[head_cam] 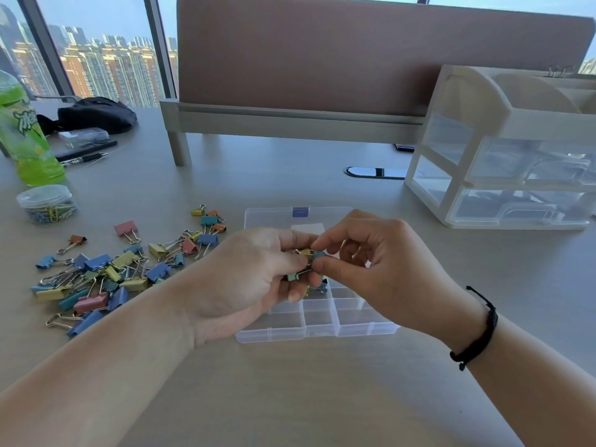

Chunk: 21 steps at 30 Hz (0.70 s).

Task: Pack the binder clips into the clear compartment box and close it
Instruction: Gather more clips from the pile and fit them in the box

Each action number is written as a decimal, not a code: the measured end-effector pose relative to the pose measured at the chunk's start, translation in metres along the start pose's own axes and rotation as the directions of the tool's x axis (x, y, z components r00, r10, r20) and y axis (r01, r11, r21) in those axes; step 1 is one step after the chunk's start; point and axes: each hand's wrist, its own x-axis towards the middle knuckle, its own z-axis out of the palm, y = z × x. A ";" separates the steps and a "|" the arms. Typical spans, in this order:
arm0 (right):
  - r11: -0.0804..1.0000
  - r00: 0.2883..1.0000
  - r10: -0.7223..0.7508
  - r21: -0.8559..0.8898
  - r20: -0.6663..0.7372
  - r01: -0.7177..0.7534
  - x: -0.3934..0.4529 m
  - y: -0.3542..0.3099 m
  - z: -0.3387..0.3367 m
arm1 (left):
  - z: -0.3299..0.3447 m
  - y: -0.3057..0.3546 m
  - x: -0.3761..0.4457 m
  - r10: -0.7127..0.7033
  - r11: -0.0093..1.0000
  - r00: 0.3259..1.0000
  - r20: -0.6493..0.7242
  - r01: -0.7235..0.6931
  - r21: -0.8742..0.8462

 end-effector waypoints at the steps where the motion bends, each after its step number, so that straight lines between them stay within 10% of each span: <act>1: 1.000 1.000 0.002 -0.011 0.002 -0.002 0.000 0.000 0.000 | 0.000 -0.001 0.000 -0.002 1.000 1.000 0.007 0.002 0.012; 13: 0.989 0.993 0.121 0.094 -0.016 -0.119 0.004 -0.001 -0.011 | -0.011 0.005 0.005 0.000 1.000 0.948 -0.319 0.007 0.021; 17: 0.989 0.982 0.124 -0.101 0.140 -0.111 -0.001 -0.002 -0.006 | -0.017 0.003 0.007 0.103 0.948 0.907 -0.409 0.036 0.317; 21: 0.965 0.974 0.124 -0.254 0.192 -0.072 -0.005 -0.001 0.000 | -0.015 0.000 0.001 0.261 0.674 0.931 -0.255 0.014 0.739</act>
